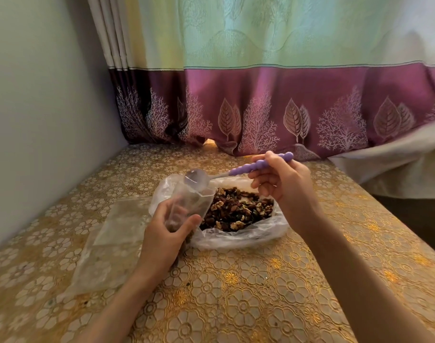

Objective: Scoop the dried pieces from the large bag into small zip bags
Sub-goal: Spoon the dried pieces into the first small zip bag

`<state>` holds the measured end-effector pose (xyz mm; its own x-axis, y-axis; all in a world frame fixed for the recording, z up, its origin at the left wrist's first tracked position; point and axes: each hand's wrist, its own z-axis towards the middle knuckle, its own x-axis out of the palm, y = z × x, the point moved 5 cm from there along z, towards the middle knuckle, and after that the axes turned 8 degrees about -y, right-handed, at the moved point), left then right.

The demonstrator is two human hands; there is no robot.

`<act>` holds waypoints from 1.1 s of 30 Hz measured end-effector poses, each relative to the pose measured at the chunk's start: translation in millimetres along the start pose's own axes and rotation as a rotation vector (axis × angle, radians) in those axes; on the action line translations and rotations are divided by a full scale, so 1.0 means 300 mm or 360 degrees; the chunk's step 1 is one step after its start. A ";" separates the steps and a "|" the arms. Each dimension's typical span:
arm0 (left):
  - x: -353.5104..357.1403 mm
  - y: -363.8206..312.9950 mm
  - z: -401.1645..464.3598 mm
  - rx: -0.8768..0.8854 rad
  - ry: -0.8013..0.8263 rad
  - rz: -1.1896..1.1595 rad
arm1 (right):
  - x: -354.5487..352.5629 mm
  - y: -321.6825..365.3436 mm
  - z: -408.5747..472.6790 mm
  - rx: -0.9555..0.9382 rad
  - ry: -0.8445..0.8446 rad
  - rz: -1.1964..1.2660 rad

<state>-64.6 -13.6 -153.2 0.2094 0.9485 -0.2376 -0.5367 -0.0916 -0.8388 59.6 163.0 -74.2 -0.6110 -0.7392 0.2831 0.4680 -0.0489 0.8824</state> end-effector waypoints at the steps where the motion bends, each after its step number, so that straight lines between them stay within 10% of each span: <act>1: -0.001 0.000 0.001 0.0011 -0.0008 0.0011 | -0.020 -0.008 0.008 0.0046 -0.0098 0.0049; 7: 0.000 0.003 -0.003 0.0012 0.0000 0.0012 | -0.149 -0.070 0.028 0.0184 -0.0588 -0.0108; 17: -0.002 0.002 -0.002 0.0011 0.0013 0.0014 | -0.207 -0.074 0.054 -0.0111 -0.0640 -0.1082; 33: 0.004 0.007 0.003 0.0010 0.0023 0.0009 | -0.201 -0.136 0.045 0.0408 -0.0476 -0.0504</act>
<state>-66.2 -12.5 -154.9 0.2181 0.9436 -0.2491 -0.5430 -0.0948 -0.8344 68.8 218.8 -122.2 -0.8715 -0.4880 0.0486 0.0811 -0.0456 0.9957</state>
